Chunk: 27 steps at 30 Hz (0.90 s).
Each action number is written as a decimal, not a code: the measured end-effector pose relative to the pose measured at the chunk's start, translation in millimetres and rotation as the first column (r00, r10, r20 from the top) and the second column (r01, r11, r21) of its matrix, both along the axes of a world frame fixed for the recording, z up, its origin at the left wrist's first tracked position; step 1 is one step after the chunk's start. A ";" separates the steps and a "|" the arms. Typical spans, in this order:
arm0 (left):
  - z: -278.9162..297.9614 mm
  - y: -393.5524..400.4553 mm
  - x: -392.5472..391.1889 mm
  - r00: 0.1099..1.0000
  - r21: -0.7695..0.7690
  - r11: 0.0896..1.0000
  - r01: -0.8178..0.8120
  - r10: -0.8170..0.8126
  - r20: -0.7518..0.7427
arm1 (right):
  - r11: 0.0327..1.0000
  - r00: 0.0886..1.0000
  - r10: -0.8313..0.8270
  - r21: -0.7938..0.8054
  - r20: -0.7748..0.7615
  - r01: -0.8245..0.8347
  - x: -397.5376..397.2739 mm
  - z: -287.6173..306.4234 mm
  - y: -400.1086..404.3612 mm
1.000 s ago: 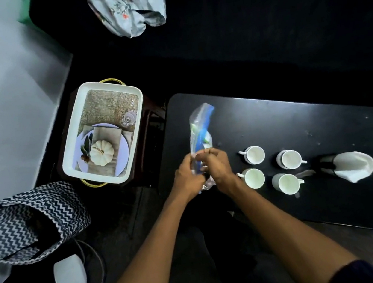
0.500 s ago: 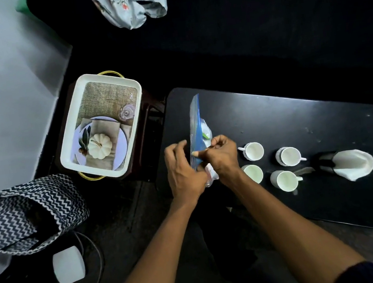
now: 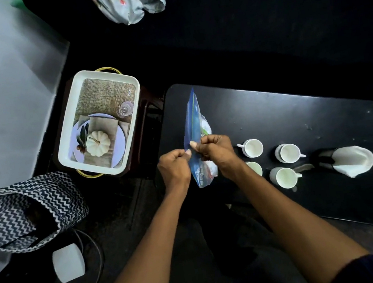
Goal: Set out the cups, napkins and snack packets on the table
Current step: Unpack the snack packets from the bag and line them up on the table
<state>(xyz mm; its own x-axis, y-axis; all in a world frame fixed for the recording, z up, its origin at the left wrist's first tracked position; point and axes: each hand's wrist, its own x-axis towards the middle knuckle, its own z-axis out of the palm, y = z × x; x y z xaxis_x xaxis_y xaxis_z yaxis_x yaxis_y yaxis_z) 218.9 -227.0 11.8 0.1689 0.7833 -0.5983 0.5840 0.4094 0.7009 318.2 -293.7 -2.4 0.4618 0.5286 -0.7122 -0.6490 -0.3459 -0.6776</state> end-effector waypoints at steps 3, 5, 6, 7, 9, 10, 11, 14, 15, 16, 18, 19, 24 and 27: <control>3.0 2.5 4.8 0.988 0.069 0.987 0.142 -0.137 -0.076 | 0.994 0.990 0.095 -0.063 0.108 -0.089 2.7 0.4 0.0; 7.6 3.3 8.7 0.983 0.177 0.970 0.164 -0.145 -0.112 | 0.987 0.974 0.140 -0.103 0.176 -0.123 4.8 2.1 1.4; 11.1 2.7 11.7 0.978 0.238 0.955 0.179 -0.147 -0.147 | 0.982 0.958 0.156 -0.144 0.239 -0.124 4.5 4.4 3.5; 14.2 1.2 15.4 0.973 0.286 0.938 0.195 -0.147 -0.180 | 0.974 0.931 0.170 -0.197 0.323 -0.110 3.4 6.8 5.8; 19.9 -1.5 23.8 0.968 0.334 0.922 0.197 -0.127 -0.218 | 0.961 0.867 0.167 -0.276 0.470 -0.035 -1.3 13.5 11.0; 21.4 -2.0 27.6 0.967 0.348 0.918 0.190 -0.114 -0.227 | 0.955 0.848 0.143 -0.296 0.510 0.018 -4.0 17.5 13.1; 22.8 -2.1 30.6 0.966 0.364 0.912 0.187 -0.104 -0.235 | 0.948 0.837 0.113 -0.310 0.535 0.070 -6.2 20.1 14.1; 26.0 -0.1 32.7 0.955 0.390 0.894 0.222 -0.119 -0.270 | 0.920 0.811 0.065 -0.350 0.581 0.177 -11.4 25.2 13.3; 25.9 0.9 31.2 0.950 0.399 0.886 0.235 -0.122 -0.287 | 0.910 0.797 0.061 -0.362 0.601 0.204 -13.3 26.2 12.2; 26.1 2.0 29.1 0.945 0.410 0.881 0.235 -0.108 -0.310 | 0.899 0.773 0.069 -0.376 0.630 0.226 -15.2 26.6 10.2; 25.5 8.1 24.3 0.932 0.419 0.883 0.211 -0.054 -0.357 | 0.878 0.733 0.093 -0.403 0.674 0.259 -17.9 25.9 5.5; 24.8 12.2 21.5 0.926 0.418 0.887 0.194 -0.026 -0.376 | 0.866 0.732 0.096 -0.419 0.674 0.273 -18.0 25.2 2.4; 22.9 39.3 -1.1 0.929 0.511 0.849 0.133 0.074 -0.364 | 0.839 0.744 0.112 -0.464 0.658 0.284 -0.7 19.5 -22.0; 22.0 42.4 -12.0 0.945 0.593 0.789 0.159 0.051 -0.322 | 0.847 0.625 0.214 -0.461 0.751 0.264 12.2 20.6 -31.9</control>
